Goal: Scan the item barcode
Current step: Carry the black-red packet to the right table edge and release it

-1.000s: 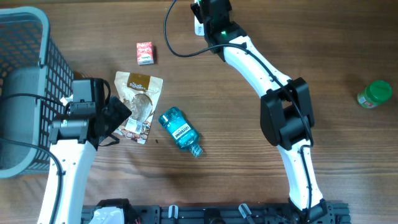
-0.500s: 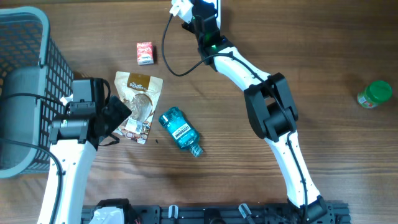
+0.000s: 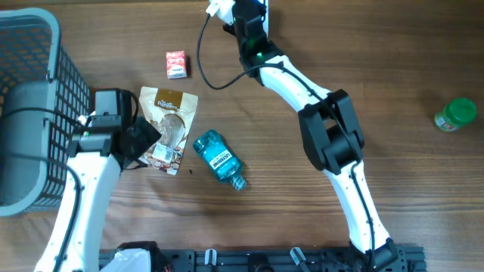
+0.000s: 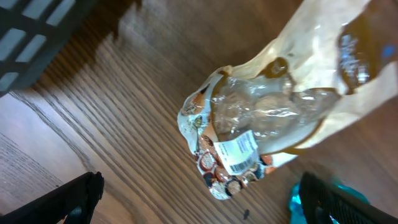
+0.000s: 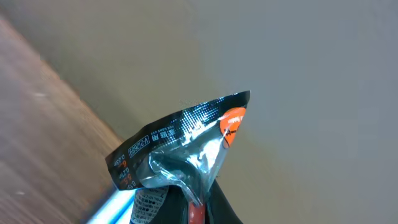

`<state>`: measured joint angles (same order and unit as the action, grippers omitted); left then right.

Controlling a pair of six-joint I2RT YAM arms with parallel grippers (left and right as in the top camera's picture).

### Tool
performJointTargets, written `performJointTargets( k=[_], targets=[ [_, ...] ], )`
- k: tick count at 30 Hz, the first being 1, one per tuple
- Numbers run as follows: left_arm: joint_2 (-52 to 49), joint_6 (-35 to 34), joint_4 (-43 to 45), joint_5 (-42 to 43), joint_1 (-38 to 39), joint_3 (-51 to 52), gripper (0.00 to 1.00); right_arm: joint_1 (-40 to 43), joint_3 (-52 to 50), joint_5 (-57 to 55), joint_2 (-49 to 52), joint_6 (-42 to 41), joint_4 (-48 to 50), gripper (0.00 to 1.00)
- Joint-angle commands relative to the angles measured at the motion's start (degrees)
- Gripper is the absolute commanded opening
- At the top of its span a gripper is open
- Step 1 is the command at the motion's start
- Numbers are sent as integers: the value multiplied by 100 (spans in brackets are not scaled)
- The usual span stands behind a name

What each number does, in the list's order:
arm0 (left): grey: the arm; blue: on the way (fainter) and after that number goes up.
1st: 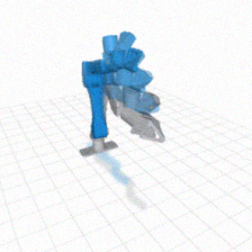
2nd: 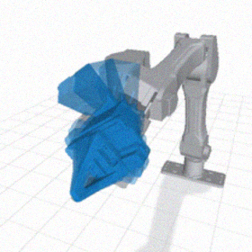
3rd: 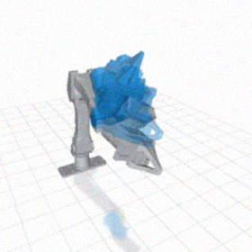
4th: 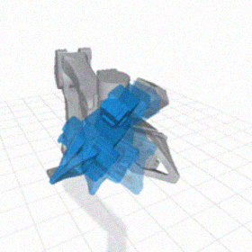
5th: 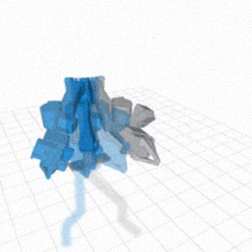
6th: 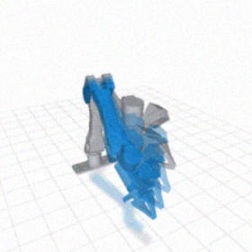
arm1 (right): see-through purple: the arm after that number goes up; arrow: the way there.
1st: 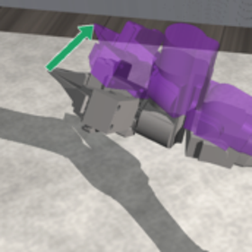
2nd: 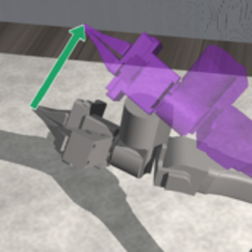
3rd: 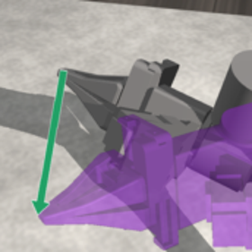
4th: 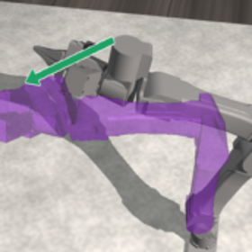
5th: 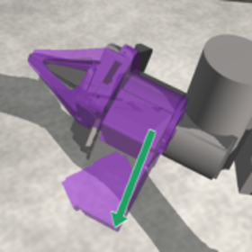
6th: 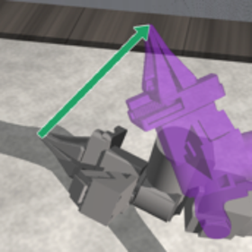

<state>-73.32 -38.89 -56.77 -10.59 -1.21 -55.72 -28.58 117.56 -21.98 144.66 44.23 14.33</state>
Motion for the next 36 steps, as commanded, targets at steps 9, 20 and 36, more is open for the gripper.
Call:
performJointTargets(
  k=[9,20,36],
  targets=[
    [-350,-76,46,219,26,44,100,1652,94,-1353,-2905,-5598,-5392,5],
    [-350,-76,39,763,26,44,100,5893,-284,350,-2162,-6699,-7176,5],
    [-350,-31,238,614,20,42,100,5761,640,1379,-3060,-6610,-7191,100]
  ],
)
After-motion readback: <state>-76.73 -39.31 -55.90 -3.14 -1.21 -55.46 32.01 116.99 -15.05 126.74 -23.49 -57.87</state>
